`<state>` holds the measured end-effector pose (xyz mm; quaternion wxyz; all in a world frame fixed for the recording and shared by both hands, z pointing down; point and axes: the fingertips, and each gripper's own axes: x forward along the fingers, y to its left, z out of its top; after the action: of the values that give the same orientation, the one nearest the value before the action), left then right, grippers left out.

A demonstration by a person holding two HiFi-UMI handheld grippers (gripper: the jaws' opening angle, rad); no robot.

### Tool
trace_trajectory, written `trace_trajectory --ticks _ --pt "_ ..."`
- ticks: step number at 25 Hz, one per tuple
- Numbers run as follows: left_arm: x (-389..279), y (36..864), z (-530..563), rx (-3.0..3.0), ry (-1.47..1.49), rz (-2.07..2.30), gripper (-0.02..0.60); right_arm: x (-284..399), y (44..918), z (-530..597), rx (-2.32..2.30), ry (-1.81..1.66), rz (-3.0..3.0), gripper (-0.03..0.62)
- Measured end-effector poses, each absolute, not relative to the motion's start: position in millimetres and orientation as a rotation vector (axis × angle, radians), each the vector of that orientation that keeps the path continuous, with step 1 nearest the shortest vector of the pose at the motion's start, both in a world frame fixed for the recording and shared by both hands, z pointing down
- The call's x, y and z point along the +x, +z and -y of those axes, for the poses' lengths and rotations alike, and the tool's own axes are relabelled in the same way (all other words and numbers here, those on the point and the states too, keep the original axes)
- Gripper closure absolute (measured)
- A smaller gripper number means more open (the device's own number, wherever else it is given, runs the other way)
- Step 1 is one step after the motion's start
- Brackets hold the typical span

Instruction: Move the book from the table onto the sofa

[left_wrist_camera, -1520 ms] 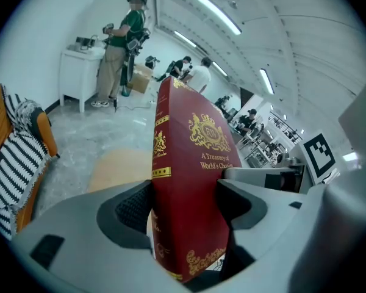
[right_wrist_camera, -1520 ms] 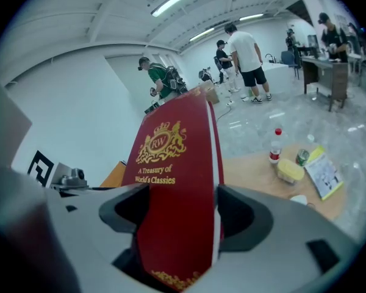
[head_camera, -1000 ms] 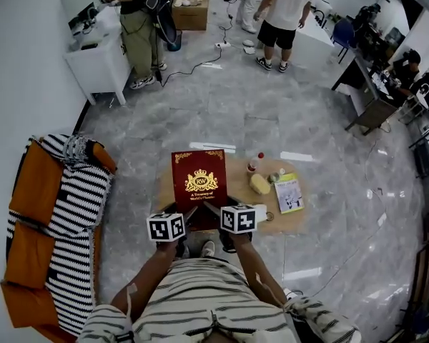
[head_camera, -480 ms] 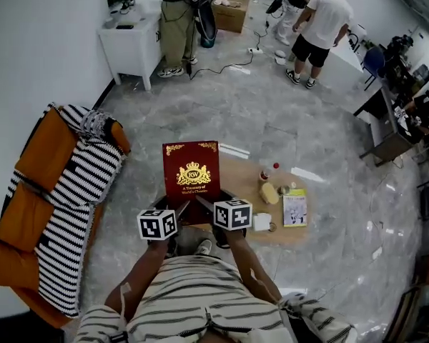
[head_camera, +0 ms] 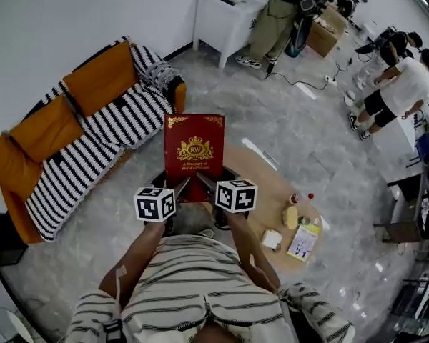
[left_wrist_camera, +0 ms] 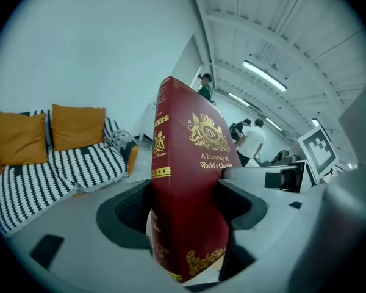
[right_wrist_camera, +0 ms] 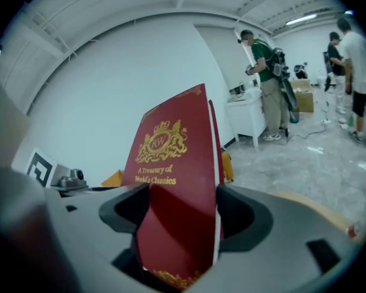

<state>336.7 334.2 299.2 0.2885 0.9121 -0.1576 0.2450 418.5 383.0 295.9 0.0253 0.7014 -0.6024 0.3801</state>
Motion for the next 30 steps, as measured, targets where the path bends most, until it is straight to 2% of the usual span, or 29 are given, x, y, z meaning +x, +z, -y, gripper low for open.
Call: trace_trajectory --ticks 13,30 --pt "169.3 296.0 -211.8 2.248 0.438 0.908 0.252 264.0 291.4 -222.6 1.661 1.045 2.187 0.232" --pt "-25.7 315.2 -103.5 2.075 0.311 1.196 0.253 68.8 310.8 -88.0 1.303 0.971 2.324 0.232"
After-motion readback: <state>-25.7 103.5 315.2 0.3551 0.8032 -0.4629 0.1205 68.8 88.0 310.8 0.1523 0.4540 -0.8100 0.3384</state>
